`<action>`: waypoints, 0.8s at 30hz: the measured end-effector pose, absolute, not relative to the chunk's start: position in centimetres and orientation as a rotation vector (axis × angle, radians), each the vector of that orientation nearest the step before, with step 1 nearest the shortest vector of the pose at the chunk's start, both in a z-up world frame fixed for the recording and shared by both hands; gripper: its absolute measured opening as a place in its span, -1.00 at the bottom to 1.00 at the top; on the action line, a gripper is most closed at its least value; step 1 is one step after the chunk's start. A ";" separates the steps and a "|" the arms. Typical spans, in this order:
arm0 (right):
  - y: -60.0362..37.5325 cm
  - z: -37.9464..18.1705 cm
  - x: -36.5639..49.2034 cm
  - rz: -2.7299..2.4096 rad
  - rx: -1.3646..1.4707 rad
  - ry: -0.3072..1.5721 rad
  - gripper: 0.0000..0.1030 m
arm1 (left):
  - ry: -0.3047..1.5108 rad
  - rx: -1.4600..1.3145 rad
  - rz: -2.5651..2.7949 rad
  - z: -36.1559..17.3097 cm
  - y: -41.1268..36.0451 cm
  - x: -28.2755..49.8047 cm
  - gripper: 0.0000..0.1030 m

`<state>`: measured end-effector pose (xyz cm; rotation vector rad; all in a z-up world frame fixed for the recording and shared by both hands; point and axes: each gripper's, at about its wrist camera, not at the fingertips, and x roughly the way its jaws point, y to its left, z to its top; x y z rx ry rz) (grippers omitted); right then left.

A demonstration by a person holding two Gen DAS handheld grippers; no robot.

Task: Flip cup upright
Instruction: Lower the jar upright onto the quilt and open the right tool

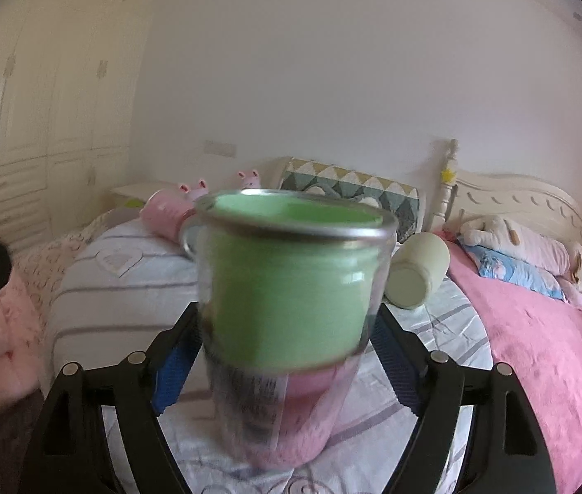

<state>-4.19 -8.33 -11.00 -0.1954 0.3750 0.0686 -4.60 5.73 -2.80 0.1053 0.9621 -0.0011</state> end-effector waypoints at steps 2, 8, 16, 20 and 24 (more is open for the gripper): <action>-8.4 -10.9 -4.5 0.072 -0.199 0.380 0.58 | 0.963 0.103 -0.003 -2.9 5.7 -4.7 0.95; -9.3 -9.8 -5.2 0.076 -0.183 0.411 0.60 | 0.946 0.103 -0.007 -2.5 5.5 -5.1 0.95; -11.0 -5.7 -9.5 0.130 -0.167 0.399 0.60 | 0.873 0.057 -0.008 -0.4 5.9 -5.3 0.95; -13.5 -1.8 -10.4 0.093 -0.047 0.353 0.60 | 0.817 0.061 -0.013 1.0 5.1 -5.2 0.95; -16.2 0.6 -9.4 0.036 0.064 0.399 0.60 | 0.785 0.083 -0.033 1.7 3.8 -5.2 0.95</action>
